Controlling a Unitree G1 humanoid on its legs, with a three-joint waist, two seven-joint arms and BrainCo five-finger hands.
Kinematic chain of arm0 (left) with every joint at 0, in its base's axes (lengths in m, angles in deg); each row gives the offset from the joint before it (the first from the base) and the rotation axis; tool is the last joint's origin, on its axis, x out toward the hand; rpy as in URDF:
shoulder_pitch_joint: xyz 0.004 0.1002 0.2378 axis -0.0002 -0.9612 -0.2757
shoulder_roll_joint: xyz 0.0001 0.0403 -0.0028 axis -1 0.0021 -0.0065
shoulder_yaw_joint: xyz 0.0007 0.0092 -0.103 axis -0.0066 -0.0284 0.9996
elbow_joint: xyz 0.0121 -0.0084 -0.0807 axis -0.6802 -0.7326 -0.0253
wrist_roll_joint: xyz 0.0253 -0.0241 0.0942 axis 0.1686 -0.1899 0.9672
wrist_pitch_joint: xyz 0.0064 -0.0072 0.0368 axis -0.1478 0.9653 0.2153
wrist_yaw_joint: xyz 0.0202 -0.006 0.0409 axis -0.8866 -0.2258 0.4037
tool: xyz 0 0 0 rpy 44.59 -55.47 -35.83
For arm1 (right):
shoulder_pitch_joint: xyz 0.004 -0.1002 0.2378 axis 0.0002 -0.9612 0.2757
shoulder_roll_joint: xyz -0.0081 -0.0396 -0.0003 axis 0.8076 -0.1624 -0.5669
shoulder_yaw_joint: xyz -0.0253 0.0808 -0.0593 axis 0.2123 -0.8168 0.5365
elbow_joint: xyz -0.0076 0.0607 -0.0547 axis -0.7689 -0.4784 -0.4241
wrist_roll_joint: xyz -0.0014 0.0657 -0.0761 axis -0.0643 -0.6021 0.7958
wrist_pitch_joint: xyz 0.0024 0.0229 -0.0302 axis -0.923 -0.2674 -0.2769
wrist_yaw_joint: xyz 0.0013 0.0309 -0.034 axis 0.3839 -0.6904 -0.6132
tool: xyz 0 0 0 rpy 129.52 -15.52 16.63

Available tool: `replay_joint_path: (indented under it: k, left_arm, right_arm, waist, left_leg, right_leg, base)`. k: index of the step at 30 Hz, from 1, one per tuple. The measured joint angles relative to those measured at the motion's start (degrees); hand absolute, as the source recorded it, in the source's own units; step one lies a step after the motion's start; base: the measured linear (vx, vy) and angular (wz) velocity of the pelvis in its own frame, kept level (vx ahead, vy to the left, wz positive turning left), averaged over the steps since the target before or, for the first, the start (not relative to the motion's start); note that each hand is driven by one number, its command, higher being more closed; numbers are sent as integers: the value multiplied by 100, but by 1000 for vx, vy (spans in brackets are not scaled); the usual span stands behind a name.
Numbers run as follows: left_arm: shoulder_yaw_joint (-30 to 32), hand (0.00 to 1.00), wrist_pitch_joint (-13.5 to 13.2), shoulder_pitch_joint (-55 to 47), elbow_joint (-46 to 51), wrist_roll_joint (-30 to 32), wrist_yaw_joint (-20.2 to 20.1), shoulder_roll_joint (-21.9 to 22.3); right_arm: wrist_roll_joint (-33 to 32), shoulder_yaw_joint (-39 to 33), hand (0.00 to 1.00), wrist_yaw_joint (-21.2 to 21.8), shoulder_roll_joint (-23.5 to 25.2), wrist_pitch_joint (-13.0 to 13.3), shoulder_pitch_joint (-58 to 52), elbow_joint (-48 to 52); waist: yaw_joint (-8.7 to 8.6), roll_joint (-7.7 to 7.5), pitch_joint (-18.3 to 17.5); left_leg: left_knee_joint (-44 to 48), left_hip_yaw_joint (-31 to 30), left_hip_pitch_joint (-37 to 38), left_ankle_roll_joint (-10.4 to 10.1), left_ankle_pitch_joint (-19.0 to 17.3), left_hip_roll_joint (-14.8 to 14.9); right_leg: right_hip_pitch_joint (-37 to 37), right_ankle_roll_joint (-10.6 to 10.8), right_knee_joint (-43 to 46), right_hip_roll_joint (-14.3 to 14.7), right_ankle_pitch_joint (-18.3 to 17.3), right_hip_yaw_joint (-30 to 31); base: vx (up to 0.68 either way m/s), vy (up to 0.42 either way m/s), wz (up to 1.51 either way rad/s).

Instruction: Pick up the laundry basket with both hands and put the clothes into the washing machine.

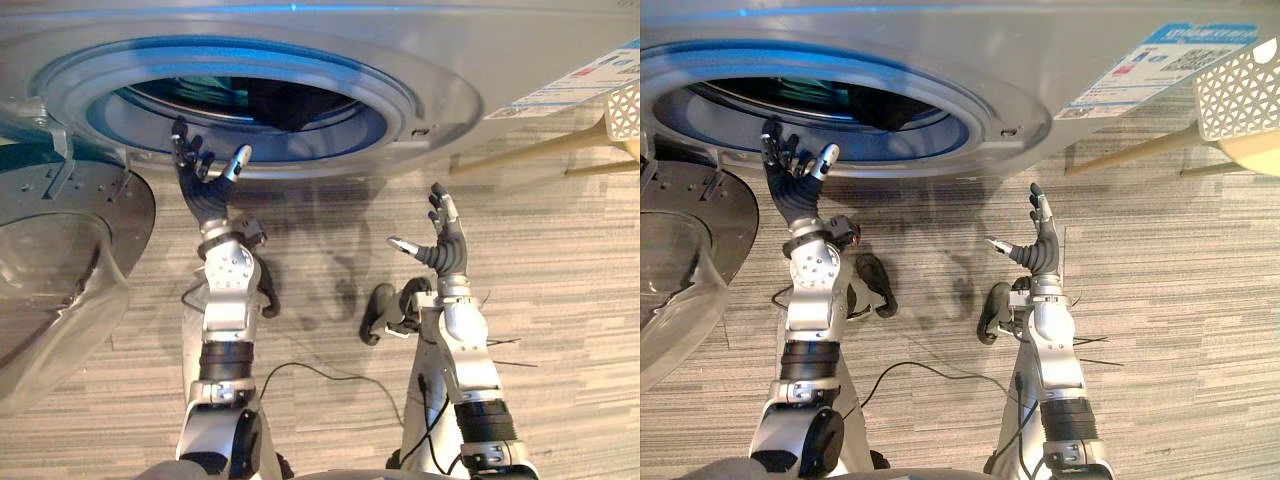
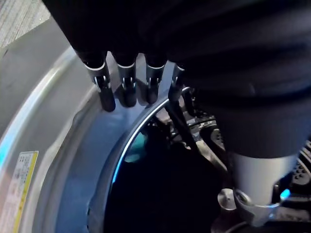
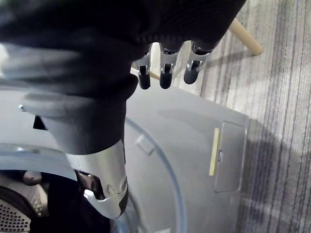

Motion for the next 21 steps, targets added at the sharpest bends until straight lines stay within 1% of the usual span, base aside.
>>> replay_joint_path:
  k: [2, 3, 4, 5, 6, 7, 8, 9, 11, 14, 15, 17, 18, 20, 21]
  left_arm:
    - [-313, 0, -20, -183, -40, -98, -44, 54]
    - [-464, 0, -85, -309, -134, -160, -160, 64]
    - [-531, 0, -114, -380, -223, -199, -205, 48]
    - [-590, 0, -122, -560, -440, -212, -316, 26]
    - [-599, 0, -120, -652, -574, -227, -407, 25]
    - [-608, 0, -122, -868, -879, -332, -553, 9]
    - [-609, 0, -117, -1124, -1185, -441, -731, -28]
    - [-605, 0, -113, -1236, -1373, -474, -833, -52]
    - [-591, 0, -102, -1683, -1972, -629, -1132, -198]
    - [-526, 0, -102, -1988, -2590, -710, -1381, -275]
    - [-468, 0, -94, -2114, -2989, -717, -1485, -333]
    - [-362, 0, -88, -2215, -3461, -707, -1569, -393]
    - [-271, 0, -73, -2227, -3878, -643, -1671, -431]
    - [-262, 0, -25, -2242, -4415, -535, -1777, -545]
    - [-205, 0, 20, -2305, -4647, -372, -1846, -638]
  right_arm:
    - [0, 18, 0, -37, -1, -27, -40, -277]
    - [-6, 39, 0, -100, -1, -43, -119, -425]
    - [-6, 46, 0, -105, 1, -54, -166, -493]
    - [-13, 59, 0, -105, 3, -69, -261, -656]
    - [-20, 57, 0, -105, 3, -85, -319, -724]
    - [-32, 54, 0, -105, -3, -88, -442, -890]
    - [-110, 51, 0, -106, -6, -95, -590, -1073]
    - [-141, 44, 0, -105, -14, -96, -677, -1182]
    - [-272, 45, 0, -102, -37, -160, -907, -1641]
    - [-372, 46, 0, -97, -91, -219, -1177, -2053]
    - [-393, 44, 0, -83, -124, -257, -1246, -2318]
    - [-410, 49, 0, -76, -121, -263, -1249, -2675]
    - [-410, 47, 0, -24, -147, -273, -1235, -3020]
    - [-409, 61, 0, 67, -251, -308, -1160, -3641]
    - [-408, 43, 0, 149, -318, -335, -1137, -4022]
  waist:
    - [51, 1, -1]
    - [109, 2, -3]
    - [112, 6, -11]
    - [124, 7, -27]
    - [124, 5, -31]
    - [129, 10, -59]
    - [129, 13, -159]
    - [129, 14, -202]
    - [170, 26, -243]
    - [260, 86, -401]
    - [266, 96, -531]
    - [258, 82, -640]
    - [247, 118, -764]
    - [245, 169, -947]
    - [231, 176, -1013]
  left_leg:
    - [-191, 1, 320, -50, 32, -84]
    - [-359, 21, 574, -59, 69, -97]
    - [-466, 31, 721, -70, 79, -121]
    - [-729, 37, 1082, -120, 128, -185]
    - [-883, 56, 1288, -142, 156, -204]
    - [-1260, 83, 1753, -182, 255, -287]
    - [-1686, 146, 2221, -219, 361, -337]
    - [-1938, 180, 2521, -237, 436, -381]
    - [-2914, 316, 3729, -321, 669, -479]
    - [-3915, 462, 4851, -358, 914, -581]
    - [-4424, 544, 5395, -368, 1039, -644]
    - [-4974, 651, 5934, -365, 1206, -759]
    - [-5419, 705, 6287, -366, 1363, -867]
    - [-6263, 759, 6755, -359, 1709, -1043]
    - [-7042, 837, 7218, -350, 2082, -1197]
  right_leg:
    - [345, 1, -185, -13, 0, -60]
    - [620, -17, -360, -13, 12, -126]
    - [785, -22, -468, -18, 16, -173]
    - [1177, -27, -722, -48, 37, -274]
    - [1400, -33, -879, -57, 63, -342]
    - [1890, -18, -1249, -62, 129, -461]
    - [2381, -9, -1674, -57, 230, -601]
    - [2680, 1, -1935, -47, 302, -670]
    - [3906, 56, -2984, 78, 614, -906]
    - [5064, 142, -4113, 204, 991, -1139]
    - [5621, 197, -4715, 288, 1203, -1212]
    - [6128, 249, -5292, 318, 1416, -1270]
    - [6469, 315, -5787, 365, 1616, -1306]
    - [6901, 378, -6650, 470, 2015, -1379]
    - [7296, 413, -7342, 544, 2353, -1457]
  base:
    - [78, -49, 16]
    - [106, -62, 21]
    - [142, -69, 25]
    - [86, -38, 25]
    - [136, -46, 34]
    - [140, -48, 34]
    - [220, -70, 36]
    - [228, -64, 26]
    - [205, -30, 20]
    - [148, 13, 14]
    - [133, 36, 9]
    - [128, 47, 7]
    - [113, 52, 7]
    - [133, 63, 6]
    - [165, 52, 6]
